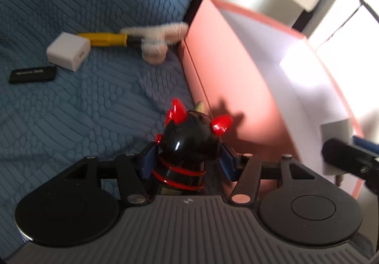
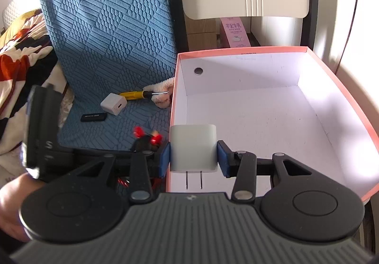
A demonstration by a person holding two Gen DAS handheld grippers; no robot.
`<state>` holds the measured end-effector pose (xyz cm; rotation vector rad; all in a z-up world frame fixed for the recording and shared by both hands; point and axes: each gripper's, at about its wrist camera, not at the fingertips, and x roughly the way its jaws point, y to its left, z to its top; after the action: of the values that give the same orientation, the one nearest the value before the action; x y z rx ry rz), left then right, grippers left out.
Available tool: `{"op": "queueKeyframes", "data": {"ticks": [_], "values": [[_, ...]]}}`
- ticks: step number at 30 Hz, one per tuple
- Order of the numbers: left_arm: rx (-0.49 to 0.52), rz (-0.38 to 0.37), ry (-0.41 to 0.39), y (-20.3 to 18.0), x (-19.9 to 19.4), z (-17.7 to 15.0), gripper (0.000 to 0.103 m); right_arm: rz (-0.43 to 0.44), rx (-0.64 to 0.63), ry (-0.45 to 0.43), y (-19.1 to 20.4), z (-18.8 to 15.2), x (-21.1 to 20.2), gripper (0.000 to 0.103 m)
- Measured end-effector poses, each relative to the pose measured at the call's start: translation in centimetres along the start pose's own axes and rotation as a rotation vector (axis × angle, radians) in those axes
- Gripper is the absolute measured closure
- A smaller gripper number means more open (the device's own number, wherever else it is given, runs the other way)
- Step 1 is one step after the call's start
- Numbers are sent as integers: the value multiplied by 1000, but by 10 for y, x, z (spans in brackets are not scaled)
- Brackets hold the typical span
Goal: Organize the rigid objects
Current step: 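Lower the red figurine into the pink box and open the left gripper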
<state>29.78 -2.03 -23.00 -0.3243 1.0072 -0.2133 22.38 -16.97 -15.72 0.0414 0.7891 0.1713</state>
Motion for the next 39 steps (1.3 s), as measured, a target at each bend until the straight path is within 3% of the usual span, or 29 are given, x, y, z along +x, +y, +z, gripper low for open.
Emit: {"op": "queueKeyframes", "data": {"ticks": [10, 18, 25, 29, 33, 36, 39], "values": [[-129, -18, -212, -1, -69, 6, 42, 23, -14, -60, -2, 10, -17, 58], [-115, -67, -356, -31, -124, 26, 42, 72, -35, -139, 9, 33, -40, 58], [-115, -117, -448, -54, -165, 44, 42, 99, 22, -203, -13, 58, -65, 58], [-103, -148, -466, -76, -173, 53, 42, 84, 41, -252, -34, 75, -82, 58], [-98, -187, -434, -99, -160, 56, 42, 46, 23, -256, -58, 78, -83, 58], [-110, -234, -378, -113, -138, 53, 42, 3, 31, -225, -85, 71, -77, 58], [-83, -224, -324, -129, -112, 47, 42, -34, 56, -169, -106, 56, -63, 58]]}}
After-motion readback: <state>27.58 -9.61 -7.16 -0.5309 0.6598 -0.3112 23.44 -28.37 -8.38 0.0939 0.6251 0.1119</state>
